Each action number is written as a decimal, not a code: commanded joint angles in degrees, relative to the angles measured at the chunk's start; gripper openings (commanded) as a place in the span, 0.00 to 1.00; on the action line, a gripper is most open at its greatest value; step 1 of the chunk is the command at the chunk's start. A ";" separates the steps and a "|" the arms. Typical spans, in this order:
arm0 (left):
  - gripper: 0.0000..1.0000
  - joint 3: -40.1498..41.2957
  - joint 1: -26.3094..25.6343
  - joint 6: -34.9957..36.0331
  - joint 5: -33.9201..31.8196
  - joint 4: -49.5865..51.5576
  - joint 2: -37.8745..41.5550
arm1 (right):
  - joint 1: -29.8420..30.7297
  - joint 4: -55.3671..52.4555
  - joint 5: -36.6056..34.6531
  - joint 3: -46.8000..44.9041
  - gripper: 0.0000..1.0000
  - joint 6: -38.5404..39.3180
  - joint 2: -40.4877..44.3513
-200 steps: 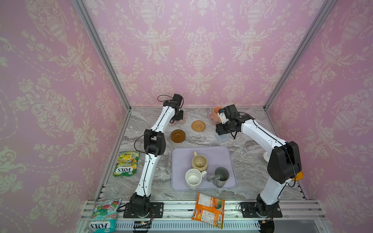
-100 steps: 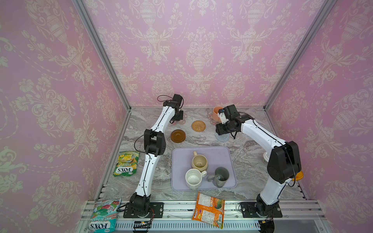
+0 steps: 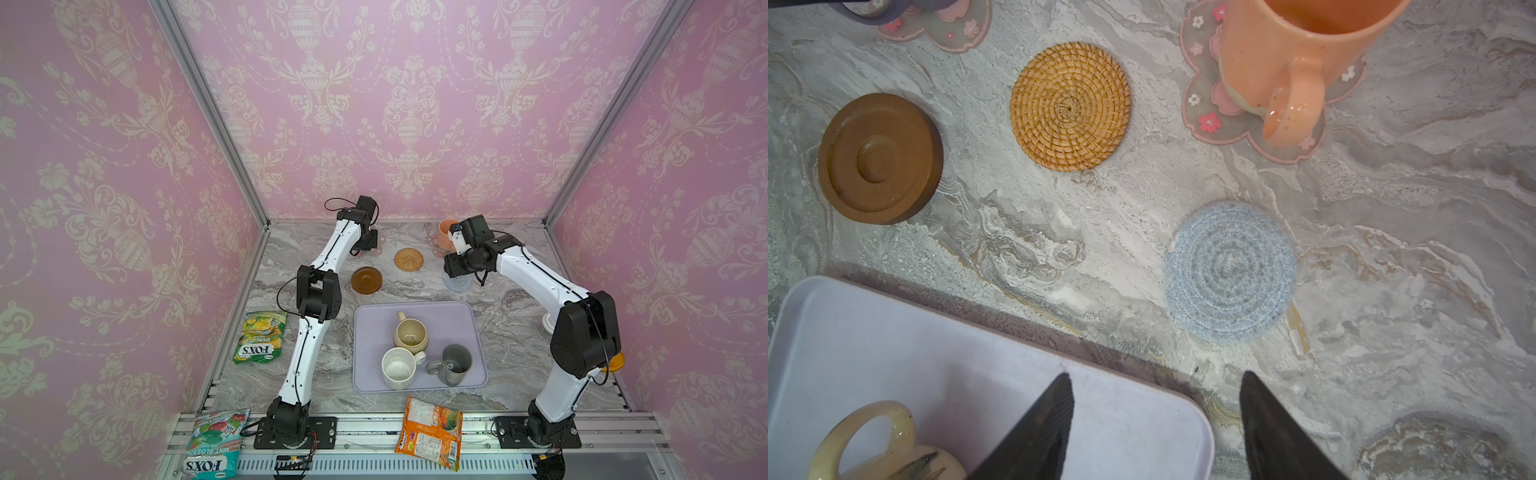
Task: Place cups on coasters
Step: Place the cup on the coaster.
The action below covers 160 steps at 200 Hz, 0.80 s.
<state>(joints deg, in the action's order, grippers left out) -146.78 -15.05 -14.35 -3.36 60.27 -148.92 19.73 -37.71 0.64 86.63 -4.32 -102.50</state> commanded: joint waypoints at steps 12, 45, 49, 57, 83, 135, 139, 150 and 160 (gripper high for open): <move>0.00 3.26 -0.89 -1.22 -0.01 -0.68 3.17 | -0.22 0.36 0.00 -0.85 0.65 -0.69 1.95; 0.00 4.38 -0.87 -1.71 0.14 -0.65 3.88 | -0.21 0.43 0.18 -1.16 0.65 -0.89 2.11; 0.00 4.47 -0.89 -1.77 0.17 -0.62 3.98 | -0.21 0.45 0.15 -1.20 0.65 -0.88 2.20; 0.00 4.57 -0.87 -1.86 0.13 -0.59 4.11 | -0.26 0.42 0.12 -1.29 0.65 -0.92 2.28; 0.00 4.65 -0.89 -2.08 0.60 -0.69 4.51 | -0.21 0.44 0.04 -1.35 0.65 -0.95 2.53; 0.00 4.42 -0.87 -2.51 1.28 -0.51 4.82 | -0.26 0.59 0.00 -1.73 0.65 -1.04 2.74; 0.00 4.40 -0.87 -2.45 1.41 -0.45 4.93 | -0.24 0.60 -0.03 -1.66 0.65 -1.01 2.74; 0.00 4.40 -0.86 -2.57 1.57 -0.41 5.03 | -0.22 0.61 -0.01 -1.64 0.65 -0.89 2.74; 0.00 4.40 -0.93 -2.59 1.60 -0.21 5.18 | -0.21 0.60 0.01 -1.49 0.65 -0.88 2.65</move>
<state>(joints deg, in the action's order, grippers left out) -143.09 -15.18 -15.84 -3.40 57.93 -147.09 19.73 -37.08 0.64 85.65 -4.51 -101.62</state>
